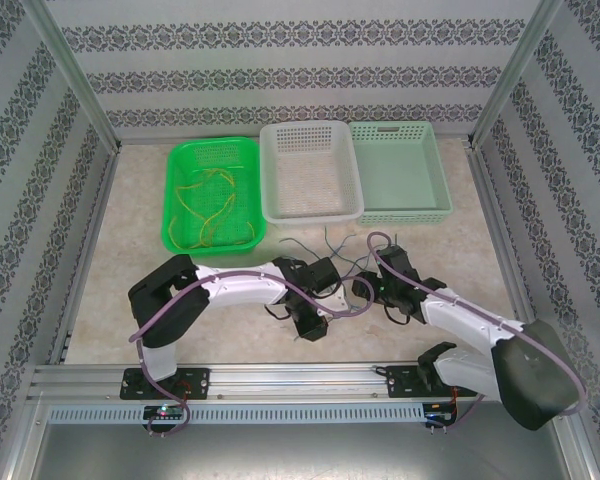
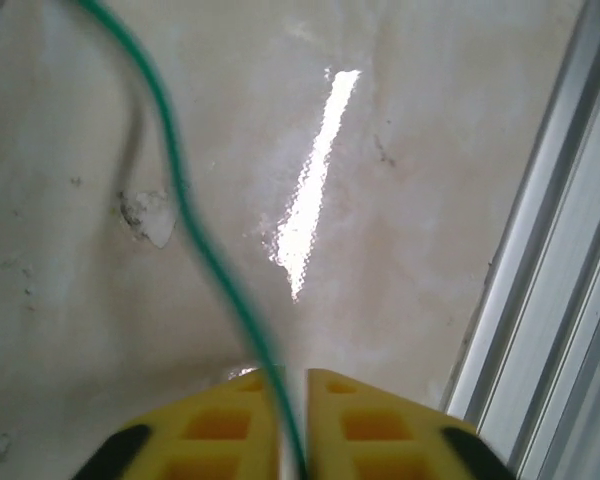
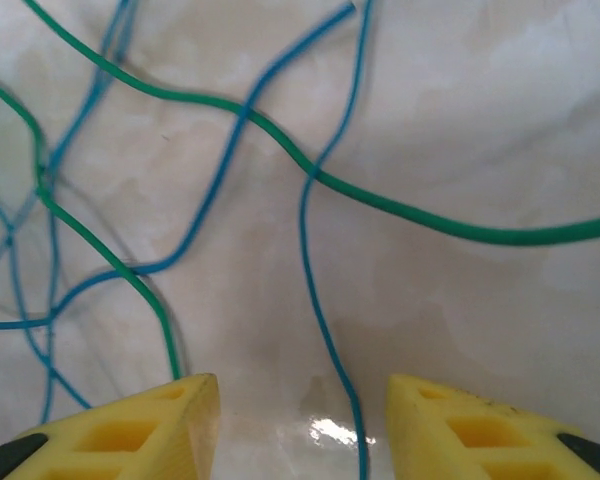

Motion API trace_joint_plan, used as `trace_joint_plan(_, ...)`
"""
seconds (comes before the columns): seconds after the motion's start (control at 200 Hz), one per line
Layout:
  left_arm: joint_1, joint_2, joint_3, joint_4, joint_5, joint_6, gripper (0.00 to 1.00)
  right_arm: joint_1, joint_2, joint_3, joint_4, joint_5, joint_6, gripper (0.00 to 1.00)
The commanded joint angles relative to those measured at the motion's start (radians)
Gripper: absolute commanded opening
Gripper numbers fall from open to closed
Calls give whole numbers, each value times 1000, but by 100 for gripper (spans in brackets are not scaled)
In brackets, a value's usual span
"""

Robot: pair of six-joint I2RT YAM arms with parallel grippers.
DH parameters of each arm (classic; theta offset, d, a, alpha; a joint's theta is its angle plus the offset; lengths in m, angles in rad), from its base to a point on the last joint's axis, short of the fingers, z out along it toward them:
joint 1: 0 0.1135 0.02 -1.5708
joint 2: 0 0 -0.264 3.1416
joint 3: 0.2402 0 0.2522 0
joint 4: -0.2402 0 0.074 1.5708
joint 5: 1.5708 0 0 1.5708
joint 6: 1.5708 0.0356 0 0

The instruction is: Untangle the cables

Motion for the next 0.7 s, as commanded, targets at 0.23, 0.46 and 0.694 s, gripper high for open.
trace_joint_plan(0.23, 15, -155, 240, -353, 106, 120, 3, -12, 264, 89, -12, 3, 74, 25)
trace_joint_plan(0.46, 159, -322, 288, -421, 423, 81, 4, -32, 270, 54, 7, 62, 124, 11)
trace_joint_plan(0.694, 390, -549, 243, -174, 612, -105, 5, -37, 287, 54, 23, 63, 134, 8)
